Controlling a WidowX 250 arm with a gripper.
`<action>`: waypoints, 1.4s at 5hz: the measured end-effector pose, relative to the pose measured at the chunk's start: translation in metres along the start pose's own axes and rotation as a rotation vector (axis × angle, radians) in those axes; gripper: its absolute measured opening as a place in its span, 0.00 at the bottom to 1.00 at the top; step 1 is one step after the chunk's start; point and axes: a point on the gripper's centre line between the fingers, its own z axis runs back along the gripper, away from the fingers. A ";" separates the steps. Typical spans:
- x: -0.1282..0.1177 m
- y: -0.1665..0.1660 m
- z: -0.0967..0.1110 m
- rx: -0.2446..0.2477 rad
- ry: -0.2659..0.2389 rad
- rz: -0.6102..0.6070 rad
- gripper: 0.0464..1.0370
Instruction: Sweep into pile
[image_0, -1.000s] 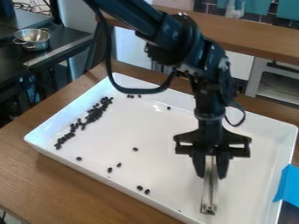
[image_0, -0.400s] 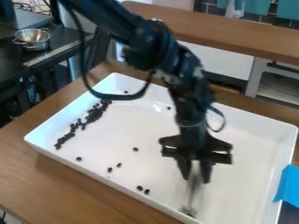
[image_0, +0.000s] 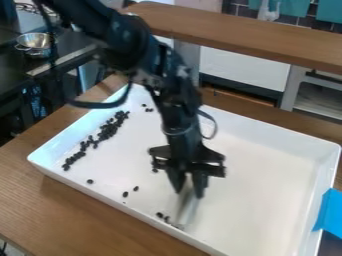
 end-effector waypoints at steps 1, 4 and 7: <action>0.007 0.033 0.005 0.018 -0.021 -0.035 0.32; 0.019 0.124 0.019 0.137 -0.034 -0.092 0.32; 0.021 0.142 0.024 0.189 -0.062 -0.088 0.32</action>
